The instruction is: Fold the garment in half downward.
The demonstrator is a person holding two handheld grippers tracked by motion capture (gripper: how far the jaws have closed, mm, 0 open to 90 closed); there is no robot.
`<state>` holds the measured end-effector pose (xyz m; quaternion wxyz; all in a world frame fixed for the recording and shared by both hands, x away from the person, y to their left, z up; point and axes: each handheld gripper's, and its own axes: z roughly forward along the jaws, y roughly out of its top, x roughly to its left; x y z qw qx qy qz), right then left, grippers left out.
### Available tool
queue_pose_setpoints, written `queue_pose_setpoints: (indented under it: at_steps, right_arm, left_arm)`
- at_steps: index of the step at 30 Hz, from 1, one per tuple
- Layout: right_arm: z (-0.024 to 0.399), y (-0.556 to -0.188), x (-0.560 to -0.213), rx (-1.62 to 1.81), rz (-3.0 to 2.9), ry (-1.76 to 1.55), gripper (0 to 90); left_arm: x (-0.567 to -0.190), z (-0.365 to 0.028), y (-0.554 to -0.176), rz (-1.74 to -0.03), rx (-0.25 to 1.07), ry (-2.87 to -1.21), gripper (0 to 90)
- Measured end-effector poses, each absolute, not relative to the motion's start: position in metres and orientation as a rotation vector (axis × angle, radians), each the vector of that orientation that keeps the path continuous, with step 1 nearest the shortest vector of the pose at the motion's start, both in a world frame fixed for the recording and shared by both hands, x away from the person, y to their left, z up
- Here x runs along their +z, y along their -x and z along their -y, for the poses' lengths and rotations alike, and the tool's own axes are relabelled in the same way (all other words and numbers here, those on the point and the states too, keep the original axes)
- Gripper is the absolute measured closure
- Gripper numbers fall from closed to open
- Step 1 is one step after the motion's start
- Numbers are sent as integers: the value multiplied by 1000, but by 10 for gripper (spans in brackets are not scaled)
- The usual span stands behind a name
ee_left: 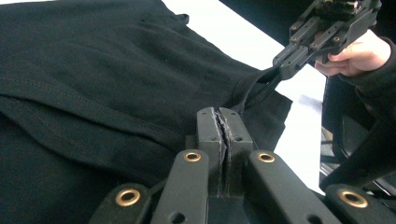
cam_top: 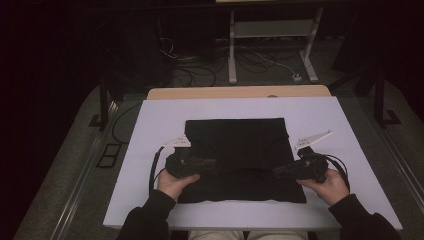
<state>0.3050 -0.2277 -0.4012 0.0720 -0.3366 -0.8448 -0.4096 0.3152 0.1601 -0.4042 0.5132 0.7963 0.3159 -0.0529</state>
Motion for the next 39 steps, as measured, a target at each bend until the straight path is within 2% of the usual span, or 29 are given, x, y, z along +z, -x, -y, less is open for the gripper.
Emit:
queue_pose_setpoints:
  at_steps: [14, 39]
  right_arm:
    - [217, -292, -406, -1147, 2543, 929, 819]
    - [201, -276, -421, -959, 2559, 830, 817]
  left_arm:
    - [-409, -164, -302, -728, -168, -1983, 870]
    - [-421, -164, -280, -627, -252, -2228, 872]
